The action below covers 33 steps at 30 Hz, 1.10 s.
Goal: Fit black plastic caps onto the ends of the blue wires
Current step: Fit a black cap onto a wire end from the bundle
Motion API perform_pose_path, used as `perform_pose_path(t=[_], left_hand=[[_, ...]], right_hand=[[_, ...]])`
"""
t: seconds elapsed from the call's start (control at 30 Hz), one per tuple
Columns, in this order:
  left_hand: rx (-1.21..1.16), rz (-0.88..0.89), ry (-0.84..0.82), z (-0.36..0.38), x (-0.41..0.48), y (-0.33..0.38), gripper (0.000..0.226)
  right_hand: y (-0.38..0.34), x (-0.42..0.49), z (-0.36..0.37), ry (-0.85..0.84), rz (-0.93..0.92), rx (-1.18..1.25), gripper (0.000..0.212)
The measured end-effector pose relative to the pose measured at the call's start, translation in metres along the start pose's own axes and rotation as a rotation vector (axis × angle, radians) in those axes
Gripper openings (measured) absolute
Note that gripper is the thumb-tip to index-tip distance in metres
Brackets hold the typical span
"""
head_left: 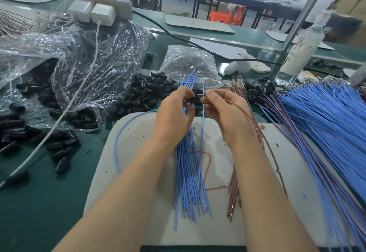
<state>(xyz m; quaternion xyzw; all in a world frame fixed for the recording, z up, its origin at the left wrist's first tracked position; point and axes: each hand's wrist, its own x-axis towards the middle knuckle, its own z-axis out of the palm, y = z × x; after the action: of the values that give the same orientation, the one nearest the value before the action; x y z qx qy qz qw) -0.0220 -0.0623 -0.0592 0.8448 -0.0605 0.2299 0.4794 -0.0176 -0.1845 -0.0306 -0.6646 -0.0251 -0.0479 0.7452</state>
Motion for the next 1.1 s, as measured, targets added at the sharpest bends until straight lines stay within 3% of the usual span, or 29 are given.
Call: perform_pose_path(t=[0.7, 1.1], left_hand=[[0.108, 0.072, -0.055, 0.0002, -0.0015, 0.0023, 0.019], [0.11, 0.032, -0.032, -0.0025, 0.0002, 0.0001, 0.016]], right_hand=[[0.008, 0.0019, -0.0027, 0.009, -0.087, -0.417, 0.016], [0.0052, 0.0027, -0.0007, -0.029, 0.061, -0.005, 0.011]])
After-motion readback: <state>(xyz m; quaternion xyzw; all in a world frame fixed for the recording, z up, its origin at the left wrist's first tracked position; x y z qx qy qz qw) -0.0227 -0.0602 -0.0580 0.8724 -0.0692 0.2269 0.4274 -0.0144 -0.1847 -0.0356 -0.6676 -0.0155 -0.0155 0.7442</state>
